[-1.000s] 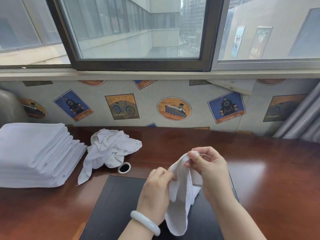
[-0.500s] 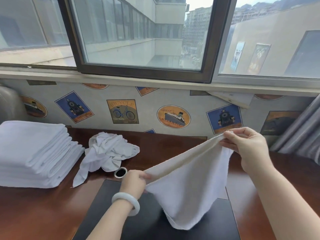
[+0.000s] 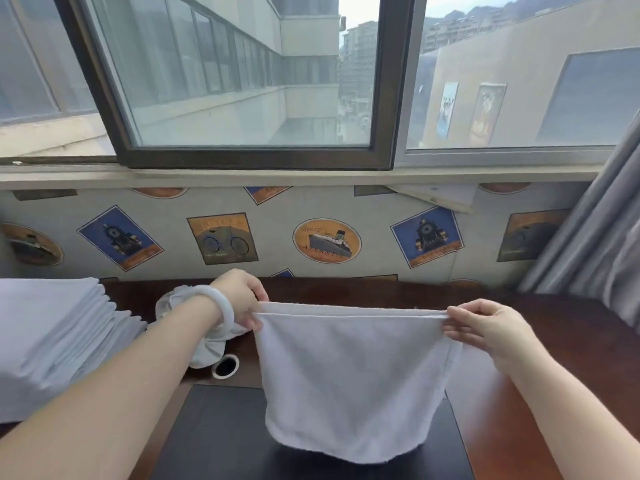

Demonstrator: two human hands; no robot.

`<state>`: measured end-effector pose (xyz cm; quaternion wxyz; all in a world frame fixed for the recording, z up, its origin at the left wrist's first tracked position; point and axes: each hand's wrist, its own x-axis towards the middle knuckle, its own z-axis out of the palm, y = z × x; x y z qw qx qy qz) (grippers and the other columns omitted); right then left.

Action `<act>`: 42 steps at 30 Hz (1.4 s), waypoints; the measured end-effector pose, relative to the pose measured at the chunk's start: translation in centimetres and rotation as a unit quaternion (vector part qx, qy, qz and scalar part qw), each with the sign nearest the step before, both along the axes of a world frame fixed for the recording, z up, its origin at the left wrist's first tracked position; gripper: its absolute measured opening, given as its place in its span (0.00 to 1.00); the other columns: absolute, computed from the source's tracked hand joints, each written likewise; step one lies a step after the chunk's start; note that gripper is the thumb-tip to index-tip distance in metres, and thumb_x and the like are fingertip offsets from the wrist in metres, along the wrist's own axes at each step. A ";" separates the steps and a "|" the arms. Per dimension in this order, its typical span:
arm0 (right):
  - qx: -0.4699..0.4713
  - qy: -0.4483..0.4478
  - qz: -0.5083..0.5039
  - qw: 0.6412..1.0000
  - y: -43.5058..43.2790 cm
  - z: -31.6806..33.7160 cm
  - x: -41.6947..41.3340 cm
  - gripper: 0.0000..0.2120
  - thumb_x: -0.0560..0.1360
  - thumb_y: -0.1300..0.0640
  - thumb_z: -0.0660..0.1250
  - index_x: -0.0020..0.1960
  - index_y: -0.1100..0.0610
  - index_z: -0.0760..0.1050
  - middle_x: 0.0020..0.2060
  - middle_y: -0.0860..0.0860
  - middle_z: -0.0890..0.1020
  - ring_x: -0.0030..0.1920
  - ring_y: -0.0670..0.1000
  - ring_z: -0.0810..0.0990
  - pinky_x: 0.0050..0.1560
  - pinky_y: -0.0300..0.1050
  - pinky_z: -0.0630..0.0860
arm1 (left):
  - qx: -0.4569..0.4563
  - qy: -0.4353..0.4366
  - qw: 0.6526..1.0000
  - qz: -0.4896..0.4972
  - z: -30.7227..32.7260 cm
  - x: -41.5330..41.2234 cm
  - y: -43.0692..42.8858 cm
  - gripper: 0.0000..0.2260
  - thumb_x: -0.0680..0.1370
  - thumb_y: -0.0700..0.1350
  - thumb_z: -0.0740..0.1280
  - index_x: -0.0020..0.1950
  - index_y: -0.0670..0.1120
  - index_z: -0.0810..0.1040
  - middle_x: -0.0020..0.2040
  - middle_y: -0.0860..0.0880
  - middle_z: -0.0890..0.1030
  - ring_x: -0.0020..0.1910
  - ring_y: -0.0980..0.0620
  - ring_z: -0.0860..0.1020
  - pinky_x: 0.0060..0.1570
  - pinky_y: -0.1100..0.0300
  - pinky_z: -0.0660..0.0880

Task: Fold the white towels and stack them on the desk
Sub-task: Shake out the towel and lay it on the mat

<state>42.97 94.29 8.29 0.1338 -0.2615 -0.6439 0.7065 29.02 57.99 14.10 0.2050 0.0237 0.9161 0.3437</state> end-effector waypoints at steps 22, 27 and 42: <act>-0.050 -0.206 -0.061 0.975 -4.8 -20.0 7.9 0.10 0.77 0.69 0.68 0.54 0.75 0.71 0.31 0.65 0.80 0.22 0.53 0.80 0.22 0.39 0.77 | 0.088 -0.007 0.981 0.175 -21.9 11.6 -3.8 0.13 0.72 0.32 0.73 0.37 0.50 0.84 0.40 0.50 0.85 0.43 0.52 0.82 0.40 0.63 0.72; -0.023 -0.306 -0.048 0.951 -5.7 -24.9 12.3 0.12 0.74 0.69 0.67 0.32 0.64 0.73 0.23 0.54 0.78 0.24 0.54 0.81 0.25 0.34 0.74 | 0.041 -0.078 0.978 0.187 -27.9 16.3 -5.1 0.14 0.74 0.30 0.68 0.41 0.49 0.83 0.47 0.49 0.82 0.45 0.52 0.80 0.47 0.60 0.72; 0.446 -0.372 0.102 0.808 -6.1 -21.9 11.4 0.13 0.79 0.49 0.64 0.52 0.60 0.70 0.46 0.54 0.77 0.47 0.58 0.76 0.41 0.50 0.71 | -0.117 0.026 0.992 0.028 -27.6 16.7 -5.0 0.17 0.77 0.33 0.57 0.58 0.50 0.76 0.58 0.51 0.68 0.51 0.53 0.72 0.49 0.61 0.73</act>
